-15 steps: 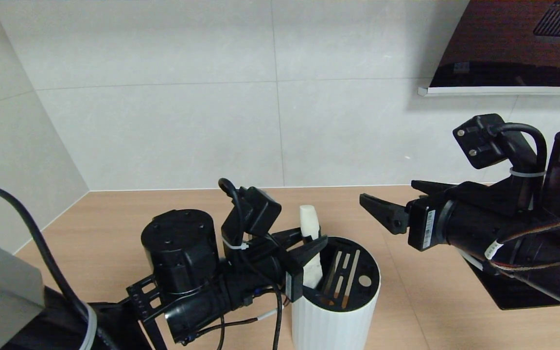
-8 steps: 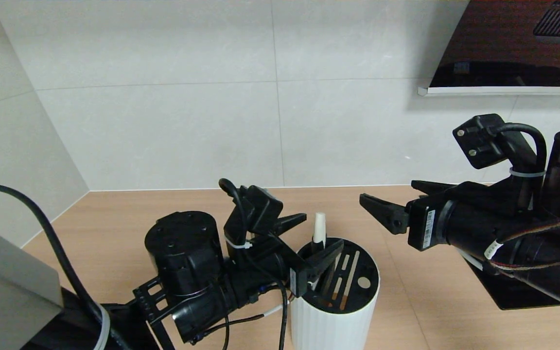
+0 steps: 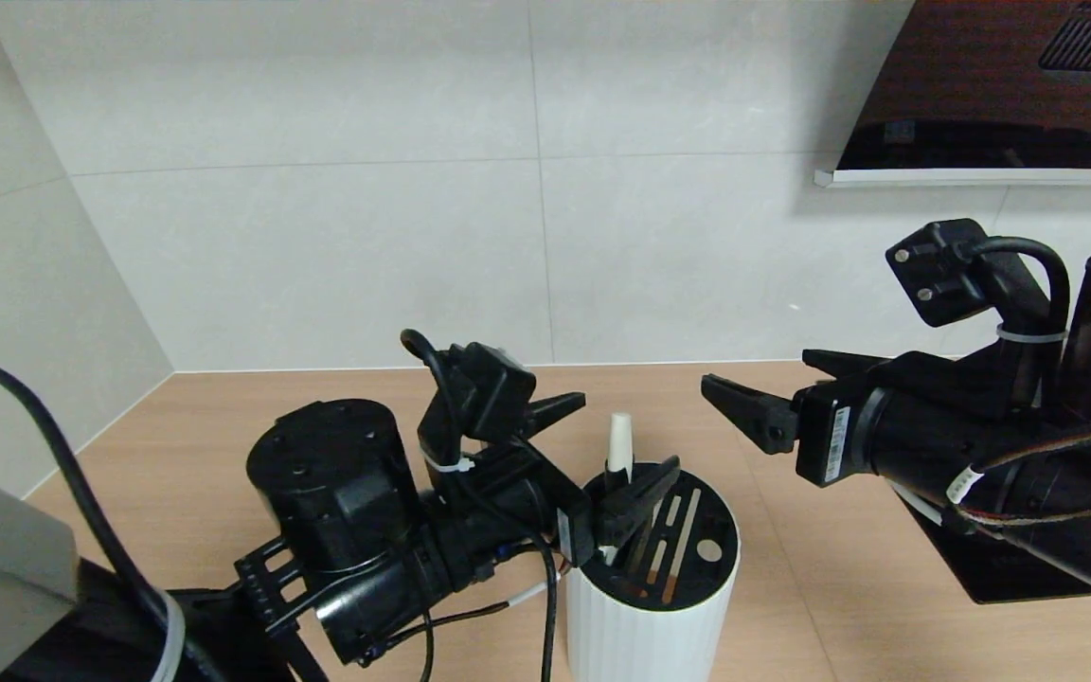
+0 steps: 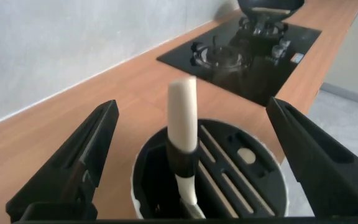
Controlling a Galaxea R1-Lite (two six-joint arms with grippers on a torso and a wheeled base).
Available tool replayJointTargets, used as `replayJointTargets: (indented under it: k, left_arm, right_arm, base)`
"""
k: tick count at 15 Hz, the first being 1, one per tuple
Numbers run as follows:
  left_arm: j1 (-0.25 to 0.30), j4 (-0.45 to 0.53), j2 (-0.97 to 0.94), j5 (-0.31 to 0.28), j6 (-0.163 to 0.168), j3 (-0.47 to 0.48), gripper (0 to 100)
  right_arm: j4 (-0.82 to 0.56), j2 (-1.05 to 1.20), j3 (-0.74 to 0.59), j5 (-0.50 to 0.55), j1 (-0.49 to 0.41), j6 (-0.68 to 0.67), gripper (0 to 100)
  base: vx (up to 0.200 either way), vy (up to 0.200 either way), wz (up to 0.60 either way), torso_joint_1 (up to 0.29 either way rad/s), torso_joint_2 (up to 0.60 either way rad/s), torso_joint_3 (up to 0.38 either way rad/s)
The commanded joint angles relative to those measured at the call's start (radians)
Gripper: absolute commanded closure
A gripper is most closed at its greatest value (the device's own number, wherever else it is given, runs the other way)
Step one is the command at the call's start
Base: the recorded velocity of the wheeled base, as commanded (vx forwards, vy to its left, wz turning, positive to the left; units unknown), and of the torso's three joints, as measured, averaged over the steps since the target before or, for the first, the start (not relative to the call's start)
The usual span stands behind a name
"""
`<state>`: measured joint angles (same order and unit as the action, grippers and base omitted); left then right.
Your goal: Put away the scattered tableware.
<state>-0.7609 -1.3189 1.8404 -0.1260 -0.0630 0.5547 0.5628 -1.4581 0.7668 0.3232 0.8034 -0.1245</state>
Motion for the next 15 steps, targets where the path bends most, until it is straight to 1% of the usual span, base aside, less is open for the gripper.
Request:
replayJointTargets:
  k: [1, 2, 3, 4, 5, 6, 7, 8, 9, 10, 11, 12, 13, 14, 15]
  left_arm:
    - [0.0, 0.003, -0.179, 0.0, -0.052, -0.004, 0]
    - [0.0, 0.007, -0.256, 0.0, -0.067, -0.01, 0]
    - [0.002, 0.035, -0.354, 0.0, -0.08, -0.027, 0]
    - [0.011, 0.09, -0.445, 0.002, -0.081, -0.036, 0]
    - [0.017, 0.115, -0.477, 0.003, -0.08, -0.041, 0]
    - [0.049, 0.211, -0.593, 0.006, -0.081, -0.05, 0]
    - [0.083, 0.274, -0.659, 0.006, -0.083, -0.064, 0]
    - [0.137, 0.377, -0.774, 0.006, -0.087, -0.125, 0]
    - [0.161, 0.425, -0.845, 0.006, -0.087, -0.164, 0]
    - [0.202, 0.486, -0.957, 0.006, -0.087, -0.203, 0]
    - [0.238, 0.544, -1.043, 0.008, -0.087, -0.216, 0]
    - [0.284, 0.652, -1.173, 0.008, -0.093, -0.214, 0]
    - [0.316, 0.771, -1.297, 0.006, -0.12, -0.21, 0]
    - [0.357, 0.891, -1.405, -0.001, -0.136, -0.208, 0]
    - [0.407, 0.998, -1.492, -0.009, -0.138, -0.21, 0]
  right_arm:
    - [0.002, 0.033, -0.003, 0.005, -0.016, -0.001, 0]
    - [0.0, 0.056, -0.02, 0.01, -0.044, 0.0, 0]
    - [0.002, 0.102, -0.05, 0.011, -0.078, 0.002, 0]
    - [0.002, 0.157, -0.07, 0.014, -0.096, 0.0, 0]
    - [0.002, 0.182, -0.081, 0.014, -0.107, 0.0, 0]
    - [-0.001, 0.285, -0.141, 0.011, -0.151, 0.0, 0]
    - [-0.004, 0.349, -0.178, 0.011, -0.173, 0.0, 0]
    - [-0.006, 0.467, -0.25, 0.013, -0.22, 0.019, 0]
    - [-0.011, 0.541, -0.288, 0.013, -0.24, 0.059, 0]
    - [-0.032, 0.645, -0.342, 0.01, -0.299, 0.086, 0]
    - [-0.063, 0.714, -0.385, 0.002, -0.363, 0.085, 0]
    - [-0.116, 0.821, -0.428, -0.012, -0.425, 0.085, 0]
    - [-0.179, 0.932, -0.435, -0.021, -0.44, 0.083, 0]
    - [-0.254, 1.024, -0.431, -0.021, -0.441, 0.085, 0]
    - [-0.334, 1.102, -0.422, -0.021, -0.441, 0.089, 0]
  base:
    - [0.0, 0.0, 0.0, 0.0, 0.0, 0.0]
    - [0.0, 0.0, 0.0, 0.0, 0.0, 0.0]
    - [0.0, 0.0, 0.0, 0.0, 0.0, 0.0]
    - [0.0, 0.0, 0.0, 0.0, 0.0, 0.0]
    - [0.0, 0.0, 0.0, 0.0, 0.0, 0.0]
    - [0.0, 0.0, 0.0, 0.0, 0.0, 0.0]
    - [0.0, 0.0, 0.0, 0.0, 0.0, 0.0]
    - [0.0, 0.0, 0.0, 0.0, 0.0, 0.0]
    - [0.0, 0.0, 0.0, 0.0, 0.0, 0.0]
    - [0.0, 0.0, 0.0, 0.0, 0.0, 0.0]
    - [0.0, 0.0, 0.0, 0.0, 0.0, 0.0]
    - [0.0, 0.0, 0.0, 0.0, 0.0, 0.0]
    - [0.0, 0.0, 0.0, 0.0, 0.0, 0.0]
    - [0.0, 0.0, 0.0, 0.0, 0.0, 0.0]
    - [0.0, 0.0, 0.0, 0.0, 0.0, 0.0]
